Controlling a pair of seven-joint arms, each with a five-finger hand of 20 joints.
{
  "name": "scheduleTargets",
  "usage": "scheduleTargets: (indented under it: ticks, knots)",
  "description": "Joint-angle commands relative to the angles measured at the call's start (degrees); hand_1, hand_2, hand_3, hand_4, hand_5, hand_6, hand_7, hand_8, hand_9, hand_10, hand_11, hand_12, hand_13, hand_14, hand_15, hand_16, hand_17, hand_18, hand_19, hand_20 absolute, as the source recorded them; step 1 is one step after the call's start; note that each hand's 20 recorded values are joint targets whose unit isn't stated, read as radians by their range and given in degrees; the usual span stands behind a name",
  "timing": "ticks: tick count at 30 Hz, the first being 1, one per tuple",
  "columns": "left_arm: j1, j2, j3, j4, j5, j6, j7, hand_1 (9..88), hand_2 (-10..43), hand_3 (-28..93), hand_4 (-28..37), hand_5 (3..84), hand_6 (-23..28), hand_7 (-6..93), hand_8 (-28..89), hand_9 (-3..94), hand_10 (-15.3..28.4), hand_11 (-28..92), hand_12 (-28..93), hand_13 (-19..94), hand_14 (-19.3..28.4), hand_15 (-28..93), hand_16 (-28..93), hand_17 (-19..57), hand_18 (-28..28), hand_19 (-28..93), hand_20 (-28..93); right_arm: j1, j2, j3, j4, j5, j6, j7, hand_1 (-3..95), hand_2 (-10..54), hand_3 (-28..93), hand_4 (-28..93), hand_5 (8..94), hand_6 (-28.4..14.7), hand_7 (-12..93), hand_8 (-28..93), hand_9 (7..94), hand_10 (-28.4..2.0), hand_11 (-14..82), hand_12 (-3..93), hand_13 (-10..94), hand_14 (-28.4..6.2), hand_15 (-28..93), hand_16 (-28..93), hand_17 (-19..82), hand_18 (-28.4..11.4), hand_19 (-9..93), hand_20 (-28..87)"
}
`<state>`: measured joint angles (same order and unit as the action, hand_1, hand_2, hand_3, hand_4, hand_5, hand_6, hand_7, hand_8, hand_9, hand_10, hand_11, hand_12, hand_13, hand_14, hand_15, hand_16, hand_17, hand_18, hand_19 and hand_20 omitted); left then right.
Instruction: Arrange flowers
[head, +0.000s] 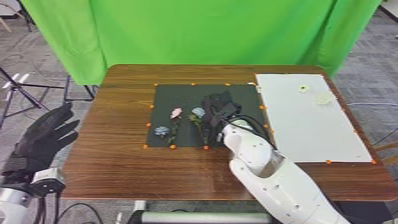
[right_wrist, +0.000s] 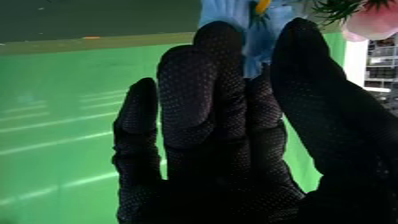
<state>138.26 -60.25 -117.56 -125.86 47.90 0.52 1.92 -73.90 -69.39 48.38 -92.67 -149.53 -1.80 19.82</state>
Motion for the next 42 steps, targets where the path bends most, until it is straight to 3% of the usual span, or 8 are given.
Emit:
scheduleTargets:
  ticks: [1,14,19,25,29,32,42]
  knots:
    - [0.58,-0.31,-0.31,-0.09,-0.16,-0.23,-0.39,24.5,-3.1,70,-27.9,20.3,0.9,23.8,-12,18.1,8.8,12,21,13,12.3,20,5,-11.1,18.4,36,9,-0.01,0.9,0.73,-1.6,-0.75,-2.15,0.35,41.6,-9.5,79,-28,60.8,0.8,51,-1,72.0,-7.7,29.0,45.4,67,-4.1,64,28,21,-18.4,72,48]
    - [0.8,-0.58,-0.39,-0.22,-0.23,-0.02,0.02,24.5,-3.1,70,-28.0,20.3,0.9,23.8,-12,18.1,8.8,12,21,13,12.4,21,5,-11.0,18.4,36,9,-1.18,2.1,3.21,-4.86,-0.15,-6.99,0.16,35.0,-9.5,81,-28,59.2,0.6,46,0,65.9,-9.4,40.9,33.9,64,-4.9,64,27,18,-19.1,71,50]
    - [1.29,-0.86,-0.58,-0.51,-0.15,0.37,0.37,24.5,-3.1,70,-28.0,20.3,0.9,23.8,-12,18.1,8.8,12,21,13,12.4,21,5,-11.0,18.4,36,9,0.98,4.66,6.11,-4.93,1.26,-6.94,3.35,30.3,-9.5,85,-28,57.7,0.4,43,-15,61.1,-10.4,42.9,29.5,61,-6.8,65,27,17,-19.8,71,51]
    - [1.76,-1.32,-0.63,-0.76,-0.16,0.73,0.85,24.5,-3.1,70,-27.9,20.3,0.9,23.8,-12,18.1,8.8,12,21,13,12.4,21,5,-11.0,18.4,36,9,5.27,10.75,8.45,0.38,1.95,-4.85,11.21,29.9,-9.5,88,-27,43.4,-3.7,38,-17,45.6,-14.7,36.8,26.7,48,-9.0,59,20,14,-20.3,72,50]
    - [2.05,-1.41,-0.85,-0.86,-0.12,0.94,0.93,24.4,-3.2,70,-27.9,20.3,0.9,23.8,-12,18.1,8.8,12,21,13,12.4,20,5,-11.0,18.4,36,9,8.34,14.51,9.4,3.89,3.92,-10.56,16.14,30.0,-9.5,88,-27,35.6,-6.1,34,-14,35.7,-17.0,30.4,25.6,36,-12.1,56,17,11,-19.9,72,50]
    - [2.23,-1.61,-0.9,-0.95,-0.08,1.01,1.11,24.5,-3.1,70,-28.0,20.2,0.9,23.9,-12,18.1,8.8,12,21,13,12.4,21,5,-11.0,18.4,36,9,9.41,16.18,10.12,6.9,4.43,-10.74,18.16,29.5,-9.5,89,-27,30.0,-7.5,29,-12,28.7,-18.3,23.3,25.3,26,-14.7,56,15,7,-20.3,71,50]
    - [2.36,-1.38,-0.9,-0.94,-0.18,1.07,1.47,24.5,-3.1,70,-27.9,20.2,0.9,23.9,-12,18.0,8.8,12,21,13,12.3,21,5,-11.1,18.4,36,9,9.13,18.51,12.96,13.16,6.88,-11.66,20.21,29.0,-9.5,88,-26,24.3,-9.3,22,-9,22.3,-19.1,11.9,27.2,22,-17.4,22,24,3,-21.1,57,31]
